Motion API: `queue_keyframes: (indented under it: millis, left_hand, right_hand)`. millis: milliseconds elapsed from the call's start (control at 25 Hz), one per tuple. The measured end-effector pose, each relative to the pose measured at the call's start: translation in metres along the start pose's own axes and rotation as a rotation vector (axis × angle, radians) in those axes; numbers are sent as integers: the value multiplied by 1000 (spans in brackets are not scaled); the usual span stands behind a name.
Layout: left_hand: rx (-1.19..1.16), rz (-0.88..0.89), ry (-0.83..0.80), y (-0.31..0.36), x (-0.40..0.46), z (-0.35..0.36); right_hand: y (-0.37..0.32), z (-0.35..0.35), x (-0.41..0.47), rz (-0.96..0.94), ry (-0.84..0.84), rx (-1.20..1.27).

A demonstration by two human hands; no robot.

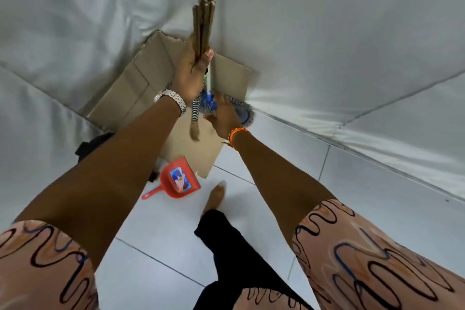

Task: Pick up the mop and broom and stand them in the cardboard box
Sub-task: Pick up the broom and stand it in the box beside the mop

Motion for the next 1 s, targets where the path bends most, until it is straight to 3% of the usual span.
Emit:
queue_keyframes:
  millis: [200, 320, 680, 800, 1000]
  left_hand:
    - [137, 6, -241, -49, 77, -99]
    - [122, -9, -276, -82, 120, -158]
    - [280, -133, -378, -234, 231, -236]
    - [447, -166, -250, -287, 254, -250]
    - [338, -93, 129, -328, 271, -287]
  right_hand:
    - [-70, 7, 132, -43, 32, 174]
    - [-99, -1, 210, -52, 182, 10]
    - [-81, 34, 414, 63, 247, -103]
    - [-66, 52, 458, 87, 295, -102]
    - [-58, 61, 518, 86, 286, -82]
Point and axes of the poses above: each hand's wrist, its own x-axis towards the middle knuckle, its own z-axis out of the palm, y = z × x, the point moved 7 cm from there along x, towards the middle knuckle, and after that the axes turned 13 degrees about -y, right-handed, at the moved point
